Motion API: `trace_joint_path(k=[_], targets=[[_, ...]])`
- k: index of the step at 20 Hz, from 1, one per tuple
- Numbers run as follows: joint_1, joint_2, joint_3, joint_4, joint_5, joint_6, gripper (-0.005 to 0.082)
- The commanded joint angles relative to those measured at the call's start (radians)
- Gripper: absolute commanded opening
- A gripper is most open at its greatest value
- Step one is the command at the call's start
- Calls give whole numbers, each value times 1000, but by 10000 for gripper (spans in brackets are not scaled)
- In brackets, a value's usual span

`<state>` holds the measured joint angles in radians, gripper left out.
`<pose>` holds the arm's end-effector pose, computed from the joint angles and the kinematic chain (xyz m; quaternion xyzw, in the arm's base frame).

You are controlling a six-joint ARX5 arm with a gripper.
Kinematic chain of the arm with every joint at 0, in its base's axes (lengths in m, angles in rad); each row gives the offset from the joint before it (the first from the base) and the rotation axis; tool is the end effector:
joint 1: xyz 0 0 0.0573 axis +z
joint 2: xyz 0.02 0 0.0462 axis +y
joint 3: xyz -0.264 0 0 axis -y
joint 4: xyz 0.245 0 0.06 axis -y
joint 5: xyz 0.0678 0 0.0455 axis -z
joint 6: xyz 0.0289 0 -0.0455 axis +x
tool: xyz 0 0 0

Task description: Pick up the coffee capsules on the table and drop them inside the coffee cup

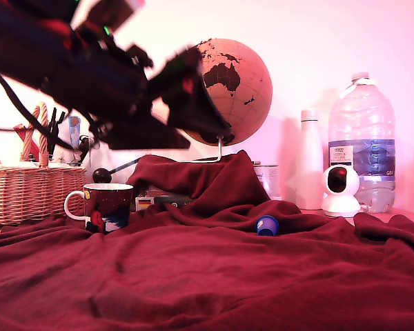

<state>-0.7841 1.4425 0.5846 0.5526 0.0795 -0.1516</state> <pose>0.1995 -0.2022 0.1902 -0.0157 0.1736 -0.4016 0.8990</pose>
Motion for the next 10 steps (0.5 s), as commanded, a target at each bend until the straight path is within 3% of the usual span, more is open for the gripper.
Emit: trace_joint_path(k=[1,6,10], targets=[[-11,24,-18,43,-11,-6,606],[-24,80,-16,155,-48,-6,606],[-24,132,-4,221,-47,-6,606]])
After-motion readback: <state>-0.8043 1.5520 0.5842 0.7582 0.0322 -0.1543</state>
